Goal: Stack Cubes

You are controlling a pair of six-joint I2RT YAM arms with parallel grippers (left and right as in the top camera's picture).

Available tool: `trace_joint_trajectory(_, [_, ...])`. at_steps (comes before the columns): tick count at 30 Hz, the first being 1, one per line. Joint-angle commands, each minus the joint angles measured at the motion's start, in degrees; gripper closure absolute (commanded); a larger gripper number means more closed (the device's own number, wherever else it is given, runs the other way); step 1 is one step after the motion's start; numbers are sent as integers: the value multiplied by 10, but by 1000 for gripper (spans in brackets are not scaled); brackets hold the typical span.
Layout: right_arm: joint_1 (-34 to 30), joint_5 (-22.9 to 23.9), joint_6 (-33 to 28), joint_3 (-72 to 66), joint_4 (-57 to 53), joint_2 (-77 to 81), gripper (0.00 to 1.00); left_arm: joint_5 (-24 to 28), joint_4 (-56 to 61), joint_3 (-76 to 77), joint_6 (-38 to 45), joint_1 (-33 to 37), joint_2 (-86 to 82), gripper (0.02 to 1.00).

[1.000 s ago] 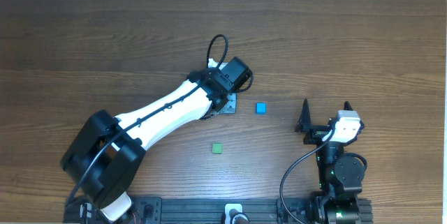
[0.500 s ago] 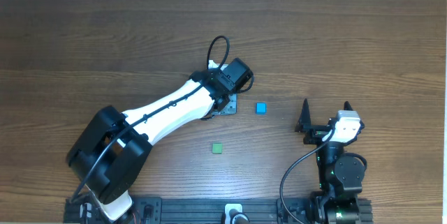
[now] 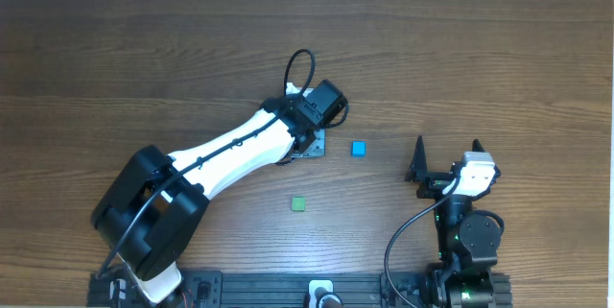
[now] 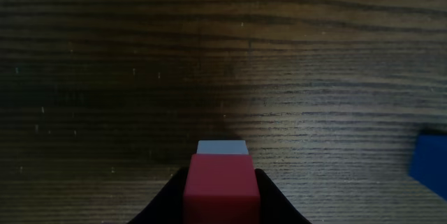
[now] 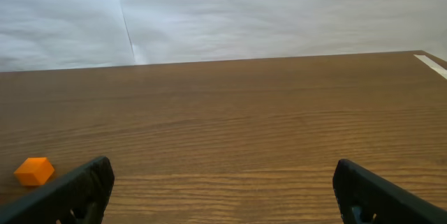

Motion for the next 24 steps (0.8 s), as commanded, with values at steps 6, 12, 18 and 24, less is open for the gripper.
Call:
trace_joint_trajectory(6, [-3, -5, -1, -5, 0, -4, 9, -2, 0, 7, -14, -3, 9, 814])
trace_joint_trajectory(12, [-3, -5, -1, -5, 0, -4, 7, -2, 0, 7, -14, -3, 10, 706])
trace_joint_trajectory(18, [-3, -5, -1, -5, 0, -4, 7, -2, 0, 7, -14, -3, 13, 691])
trace_joint_trajectory(24, [-3, -5, -1, -5, 0, -4, 7, -2, 2, 8, -14, -3, 13, 551])
